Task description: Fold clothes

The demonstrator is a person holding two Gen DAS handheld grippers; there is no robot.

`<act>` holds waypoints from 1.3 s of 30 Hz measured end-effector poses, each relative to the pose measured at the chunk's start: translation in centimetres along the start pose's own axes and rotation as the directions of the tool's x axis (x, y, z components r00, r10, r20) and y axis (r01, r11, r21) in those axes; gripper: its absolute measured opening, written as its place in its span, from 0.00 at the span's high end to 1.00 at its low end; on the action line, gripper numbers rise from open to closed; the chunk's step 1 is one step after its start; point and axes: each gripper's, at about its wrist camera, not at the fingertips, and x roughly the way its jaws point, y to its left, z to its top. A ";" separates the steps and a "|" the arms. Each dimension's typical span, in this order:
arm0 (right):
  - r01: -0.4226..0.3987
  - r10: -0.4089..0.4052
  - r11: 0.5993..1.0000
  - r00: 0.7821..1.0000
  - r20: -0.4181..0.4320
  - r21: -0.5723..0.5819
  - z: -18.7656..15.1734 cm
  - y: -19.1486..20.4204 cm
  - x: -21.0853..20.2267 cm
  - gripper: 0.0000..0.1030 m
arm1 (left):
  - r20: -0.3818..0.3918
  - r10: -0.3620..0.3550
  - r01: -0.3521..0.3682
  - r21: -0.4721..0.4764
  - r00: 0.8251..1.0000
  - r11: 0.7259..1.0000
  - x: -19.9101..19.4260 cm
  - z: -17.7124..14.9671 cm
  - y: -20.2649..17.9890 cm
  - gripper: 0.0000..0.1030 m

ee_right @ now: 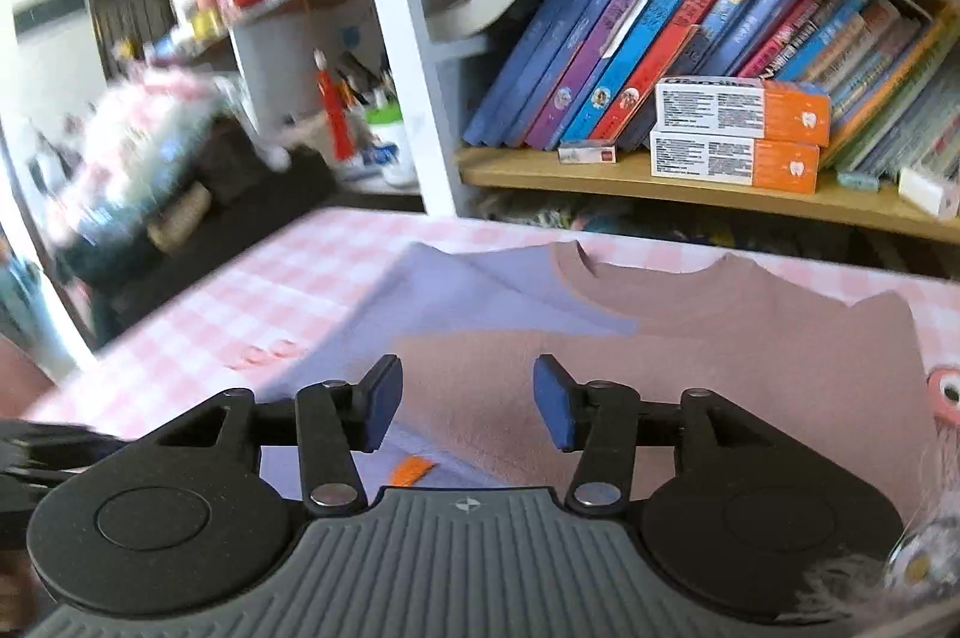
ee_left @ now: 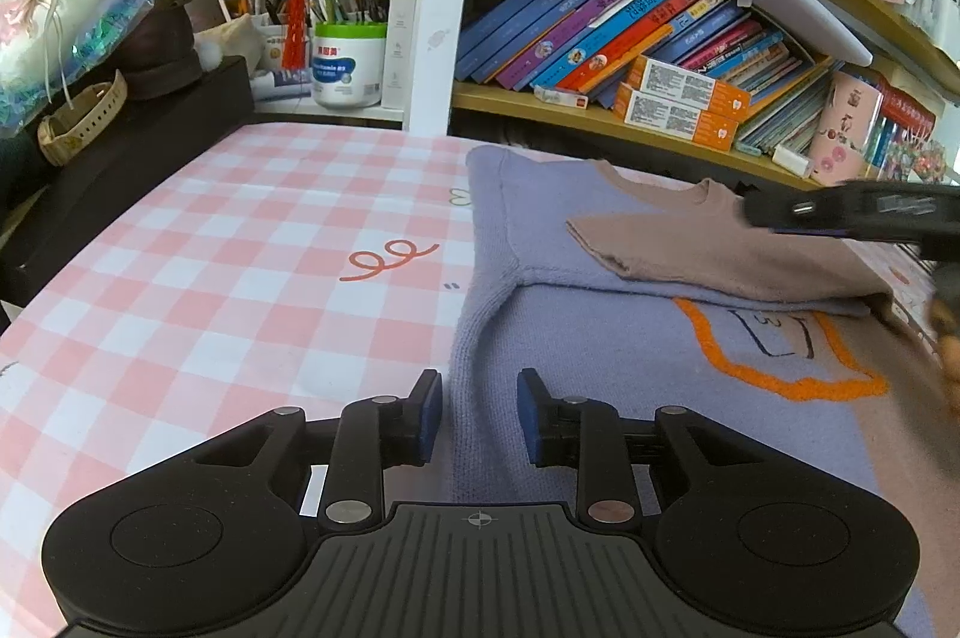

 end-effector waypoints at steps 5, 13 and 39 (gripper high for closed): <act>0.051 -0.056 0.993 0.997 0.043 0.110 -0.7 -3.2 -5.5 0.53 | 0.000 -0.002 0.002 0.000 1.000 1.000 0.0 0.0 0.0 0.73; 0.182 -0.181 0.979 0.983 -0.015 0.096 -5.8 -5.8 -14.0 0.55 | 0.020 -0.013 0.013 -0.038 1.000 0.999 -0.2 -0.1 0.8 0.66; 0.095 -0.071 0.962 0.992 -0.103 0.257 -11.4 -6.5 -21.4 0.86 | 0.017 -0.250 0.248 -0.205 0.968 0.947 -7.4 -2.8 0.9 0.88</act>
